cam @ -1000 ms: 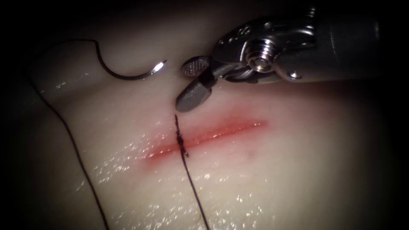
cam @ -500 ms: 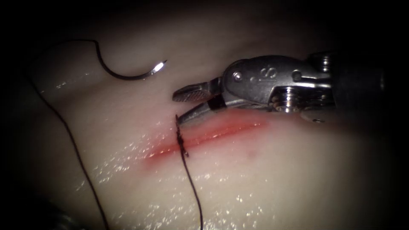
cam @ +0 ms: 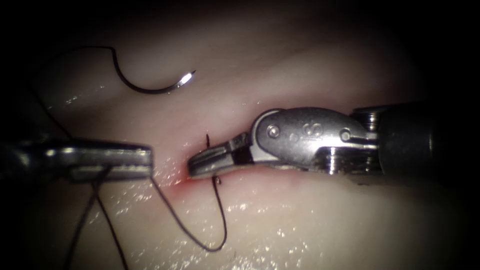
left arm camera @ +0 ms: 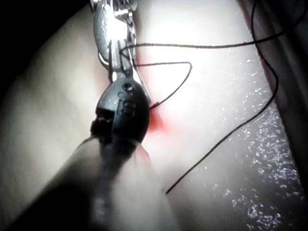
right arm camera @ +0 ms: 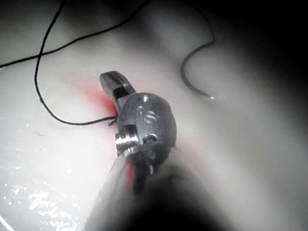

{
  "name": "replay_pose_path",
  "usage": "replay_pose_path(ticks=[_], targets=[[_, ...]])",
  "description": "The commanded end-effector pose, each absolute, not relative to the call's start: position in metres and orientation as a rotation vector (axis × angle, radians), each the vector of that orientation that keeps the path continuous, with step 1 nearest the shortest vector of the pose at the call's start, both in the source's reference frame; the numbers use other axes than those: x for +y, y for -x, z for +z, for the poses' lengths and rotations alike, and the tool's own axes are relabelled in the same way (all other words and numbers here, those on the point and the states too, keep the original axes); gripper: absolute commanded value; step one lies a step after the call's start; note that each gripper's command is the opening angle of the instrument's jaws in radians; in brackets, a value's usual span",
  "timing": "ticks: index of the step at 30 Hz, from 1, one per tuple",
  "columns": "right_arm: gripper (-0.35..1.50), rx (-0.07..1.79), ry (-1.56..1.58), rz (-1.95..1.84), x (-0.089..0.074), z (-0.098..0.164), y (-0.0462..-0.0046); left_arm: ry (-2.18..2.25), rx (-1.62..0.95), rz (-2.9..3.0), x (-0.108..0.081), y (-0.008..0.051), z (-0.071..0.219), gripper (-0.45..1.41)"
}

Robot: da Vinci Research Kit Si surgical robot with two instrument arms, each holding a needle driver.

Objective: Wound Closure
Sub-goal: With the suture in the left gripper, loop counter-clockwise once around the right gripper.

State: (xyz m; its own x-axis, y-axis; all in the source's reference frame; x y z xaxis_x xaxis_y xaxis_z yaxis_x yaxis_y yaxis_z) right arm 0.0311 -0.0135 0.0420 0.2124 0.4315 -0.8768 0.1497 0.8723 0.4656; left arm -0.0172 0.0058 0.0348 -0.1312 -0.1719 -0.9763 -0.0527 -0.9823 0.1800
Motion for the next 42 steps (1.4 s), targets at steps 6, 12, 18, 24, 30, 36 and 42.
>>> replay_pose_path(ticks=[6, 12, 18, 24, 30, 36, 42], targets=[[-0.35, 1.445, -0.492, 0.211, -0.016, 0.044, -0.0331, -2.060, -0.299, -2.274, 0.008, 0.0177, 0.039, -0.45], [-0.35, 1.555, -0.483, 0.263, -0.016, 0.043, -0.0340, -2.142, -0.277, -2.233, 0.009, 0.0181, 0.042, -0.45], [-0.35, 1.621, -0.475, 0.293, -0.016, 0.042, -0.0355, -2.174, -0.261, -2.208, 0.009, 0.0192, 0.045, -0.45], [-0.35, 1.713, -0.477, 0.331, -0.016, 0.040, -0.0366, -2.199, -0.250, -2.196, 0.008, 0.0197, 0.048, -0.45], [-0.35, 1.810, -0.479, 0.385, -0.015, 0.039, -0.0361, -2.218, -0.233, -2.186, 0.008, 0.0191, 0.050, -0.45], [-0.35, 1.835, -0.468, 0.462, -0.015, 0.039, -0.0341, -2.220, -0.235, -2.192, 0.007, 0.0179, 0.051, -0.45], [-0.35, 1.811, -0.380, 0.612, -0.014, 0.039, -0.0314, -2.232, -0.242, -2.206, 0.006, 0.0178, 0.052, -0.45]])
